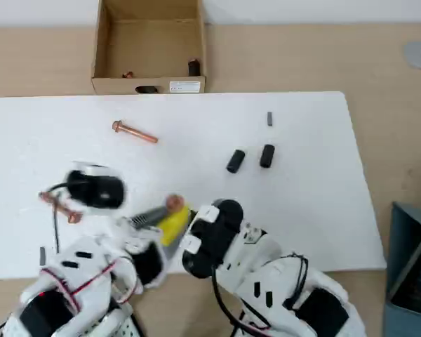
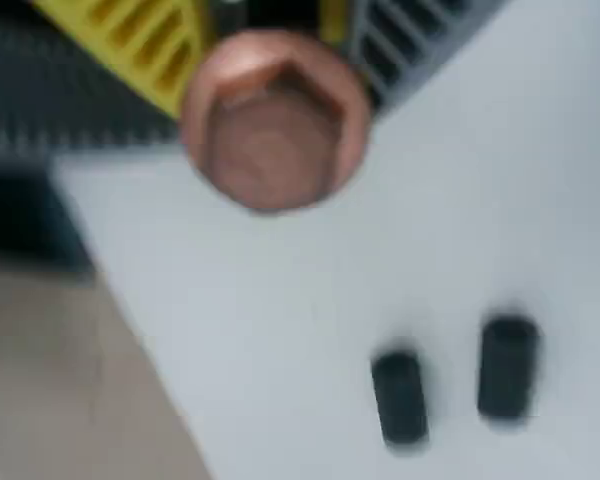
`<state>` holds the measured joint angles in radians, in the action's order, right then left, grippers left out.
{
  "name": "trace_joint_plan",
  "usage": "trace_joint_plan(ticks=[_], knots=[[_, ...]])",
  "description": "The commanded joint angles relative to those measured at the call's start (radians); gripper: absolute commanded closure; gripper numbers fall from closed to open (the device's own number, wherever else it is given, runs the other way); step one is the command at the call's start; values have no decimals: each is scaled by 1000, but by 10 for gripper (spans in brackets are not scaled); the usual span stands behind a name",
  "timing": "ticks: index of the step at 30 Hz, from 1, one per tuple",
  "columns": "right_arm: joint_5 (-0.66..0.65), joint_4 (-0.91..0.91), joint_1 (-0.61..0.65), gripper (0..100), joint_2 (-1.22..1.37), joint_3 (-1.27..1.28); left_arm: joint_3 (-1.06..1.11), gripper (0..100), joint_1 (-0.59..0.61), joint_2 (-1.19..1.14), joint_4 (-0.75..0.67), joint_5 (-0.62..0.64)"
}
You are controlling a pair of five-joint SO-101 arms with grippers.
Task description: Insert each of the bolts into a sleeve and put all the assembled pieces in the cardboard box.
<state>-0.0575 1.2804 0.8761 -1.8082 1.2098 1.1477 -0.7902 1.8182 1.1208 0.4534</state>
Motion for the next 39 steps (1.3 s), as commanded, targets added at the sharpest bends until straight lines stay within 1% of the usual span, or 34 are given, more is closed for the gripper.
trace_joint_plan(ticks=[1,5,10,12,14,16,17,21,24,32,35,37,39], knots=[[-8,-34,10,989,-156,-1,-5,998,-84,2,26,-6],[-8,-34,10,989,-156,-1,-5,998,-89,2,86,-6],[-8,-34,10,989,-156,2,-2,994,-87,4,97,-8],[-8,-34,10,989,-156,2,0,945,-80,2,97,-8],[-8,-34,10,989,-156,2,2,847,-78,2,115,-2],[-8,-34,10,989,-156,4,2,774,-78,1,143,2],[-8,-34,10,989,-156,4,5,764,-78,1,153,2],[-8,-34,10,989,-156,4,2,783,-75,1,161,-3],[-8,-34,8,989,-156,4,-5,782,-31,1,161,-11],[-2,-34,4,989,-154,5,-100,783,115,1,175,-157],[0,-34,4,989,-153,5,-138,783,170,1,209,-172],[28,-34,1,989,-153,5,-164,783,219,2,229,-173],[74,-34,-31,989,-151,5,-195,784,276,2,249,-187]])
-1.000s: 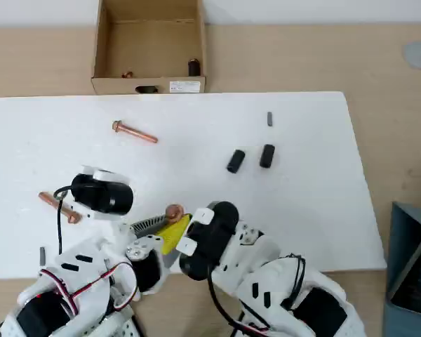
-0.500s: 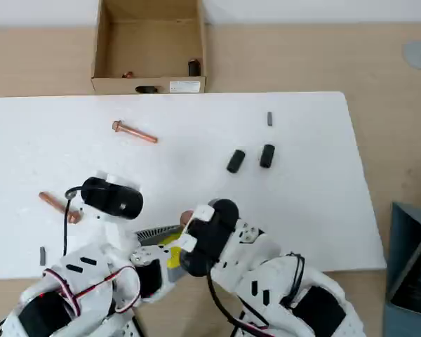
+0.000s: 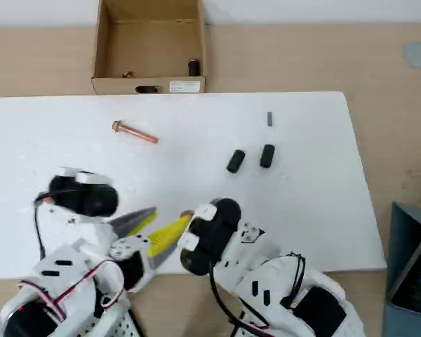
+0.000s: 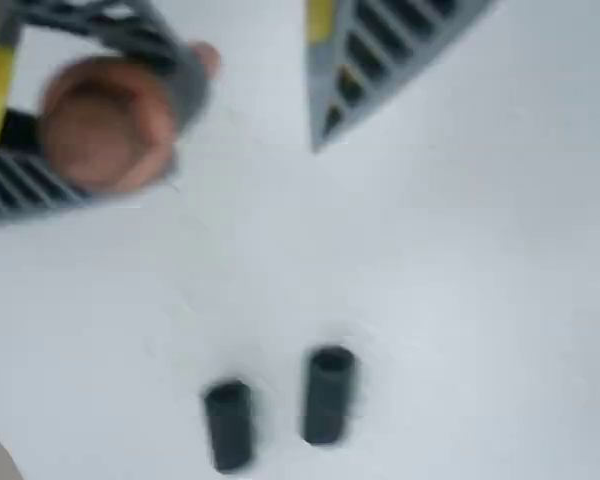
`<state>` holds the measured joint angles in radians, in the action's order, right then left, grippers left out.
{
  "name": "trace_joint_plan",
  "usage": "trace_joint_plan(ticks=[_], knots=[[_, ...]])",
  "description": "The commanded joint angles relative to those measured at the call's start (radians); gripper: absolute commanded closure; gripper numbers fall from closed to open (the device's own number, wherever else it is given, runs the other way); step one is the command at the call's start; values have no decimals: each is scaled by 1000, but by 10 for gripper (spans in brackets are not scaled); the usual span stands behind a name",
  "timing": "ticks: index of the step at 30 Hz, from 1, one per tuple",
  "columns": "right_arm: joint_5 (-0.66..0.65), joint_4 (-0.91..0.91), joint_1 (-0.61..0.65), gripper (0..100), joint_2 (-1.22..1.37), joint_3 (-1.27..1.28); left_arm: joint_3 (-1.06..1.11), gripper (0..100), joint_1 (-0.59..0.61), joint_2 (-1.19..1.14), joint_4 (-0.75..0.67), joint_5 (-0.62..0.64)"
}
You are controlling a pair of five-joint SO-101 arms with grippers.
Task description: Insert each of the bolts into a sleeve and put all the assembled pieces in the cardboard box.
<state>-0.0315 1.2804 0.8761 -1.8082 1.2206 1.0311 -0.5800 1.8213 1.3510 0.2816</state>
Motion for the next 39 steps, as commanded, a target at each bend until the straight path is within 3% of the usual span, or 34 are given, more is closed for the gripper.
trace_joint_plan(ticks=[1,6,8,14,20,28,36,39], knots=[[72,-34,-53,989,-151,-5,-89,792,95,-1,26,-21],[149,-34,-168,989,-147,-12,-91,994,296,2,31,-20],[166,-32,-209,989,-128,-22,-74,980,384,-1,26,-32],[249,-32,-363,989,108,-183,153,997,585,2,15,-249],[292,-34,-404,989,545,-506,381,997,790,2,-196,-261],[284,-184,-404,989,1040,-891,566,995,806,2,-394,-262],[278,-296,-406,989,1434,-1185,644,997,809,2,-397,-261],[219,-342,-406,989,1563,-1287,644,997,810,2,-397,-261]])
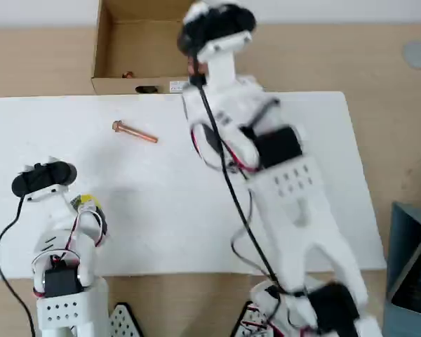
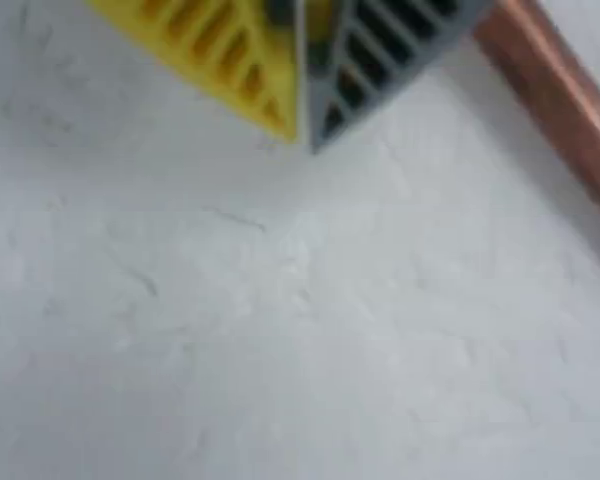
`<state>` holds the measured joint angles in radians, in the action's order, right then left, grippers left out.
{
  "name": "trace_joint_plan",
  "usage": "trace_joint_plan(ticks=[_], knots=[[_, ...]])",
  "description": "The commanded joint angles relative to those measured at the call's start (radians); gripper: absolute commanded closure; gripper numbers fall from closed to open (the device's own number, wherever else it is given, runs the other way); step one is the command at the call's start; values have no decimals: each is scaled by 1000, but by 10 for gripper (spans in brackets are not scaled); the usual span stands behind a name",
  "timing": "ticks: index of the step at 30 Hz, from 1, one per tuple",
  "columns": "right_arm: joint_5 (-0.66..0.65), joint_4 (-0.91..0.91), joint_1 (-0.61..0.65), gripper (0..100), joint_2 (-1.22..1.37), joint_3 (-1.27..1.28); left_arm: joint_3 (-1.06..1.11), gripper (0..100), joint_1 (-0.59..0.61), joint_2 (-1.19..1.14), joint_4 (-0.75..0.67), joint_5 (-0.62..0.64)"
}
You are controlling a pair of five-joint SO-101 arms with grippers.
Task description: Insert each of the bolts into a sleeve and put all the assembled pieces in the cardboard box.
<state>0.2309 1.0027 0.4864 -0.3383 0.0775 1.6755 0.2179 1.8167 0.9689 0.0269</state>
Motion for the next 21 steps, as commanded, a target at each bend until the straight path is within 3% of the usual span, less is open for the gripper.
trace_joint_plan(ticks=[1,21], knots=[[-58,-86,-16,989,133,-174,0,997,14,7,-15,-6],[-359,-390,-84,989,964,-805,2,997,14,7,-20,0]])
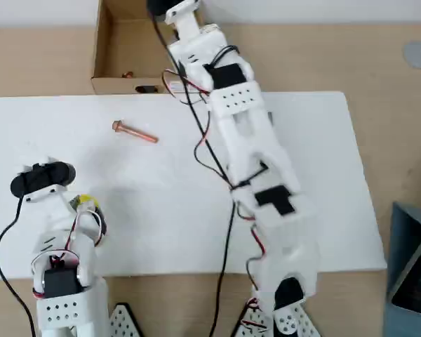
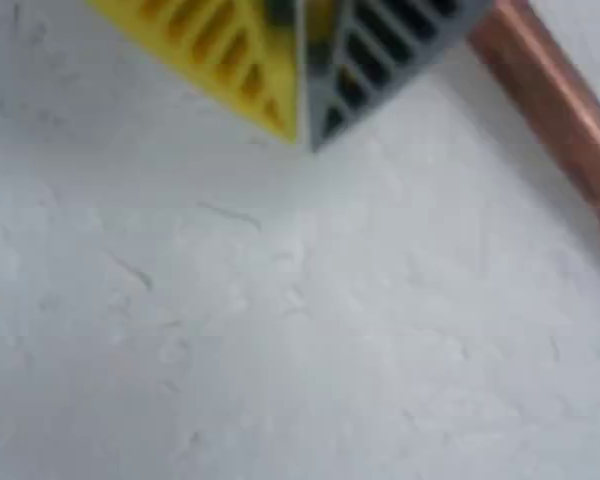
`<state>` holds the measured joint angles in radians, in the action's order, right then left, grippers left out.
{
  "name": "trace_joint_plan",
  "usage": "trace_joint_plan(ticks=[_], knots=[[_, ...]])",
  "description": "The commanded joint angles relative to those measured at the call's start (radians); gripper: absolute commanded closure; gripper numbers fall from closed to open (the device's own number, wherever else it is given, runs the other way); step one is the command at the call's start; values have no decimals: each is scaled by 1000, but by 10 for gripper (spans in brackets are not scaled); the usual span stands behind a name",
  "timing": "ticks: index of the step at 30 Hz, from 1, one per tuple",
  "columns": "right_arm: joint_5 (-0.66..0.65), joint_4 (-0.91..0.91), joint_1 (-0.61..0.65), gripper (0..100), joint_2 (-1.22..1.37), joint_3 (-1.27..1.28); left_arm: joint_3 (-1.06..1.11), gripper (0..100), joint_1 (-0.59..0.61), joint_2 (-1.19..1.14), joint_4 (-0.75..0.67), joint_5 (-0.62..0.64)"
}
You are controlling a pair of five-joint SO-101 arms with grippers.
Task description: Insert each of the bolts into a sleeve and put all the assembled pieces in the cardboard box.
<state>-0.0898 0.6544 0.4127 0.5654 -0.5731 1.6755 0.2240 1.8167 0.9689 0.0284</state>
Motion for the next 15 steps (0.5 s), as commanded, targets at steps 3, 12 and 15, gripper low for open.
trace_joint_plan(ticks=[3,12,15], knots=[[-46,-37,-10,987,166,-272,2,997,6,7,-20,-2],[-86,72,2,918,343,-498,2,997,6,7,-20,-2],[-86,112,4,864,363,-536,2,997,5,7,-21,-2]])
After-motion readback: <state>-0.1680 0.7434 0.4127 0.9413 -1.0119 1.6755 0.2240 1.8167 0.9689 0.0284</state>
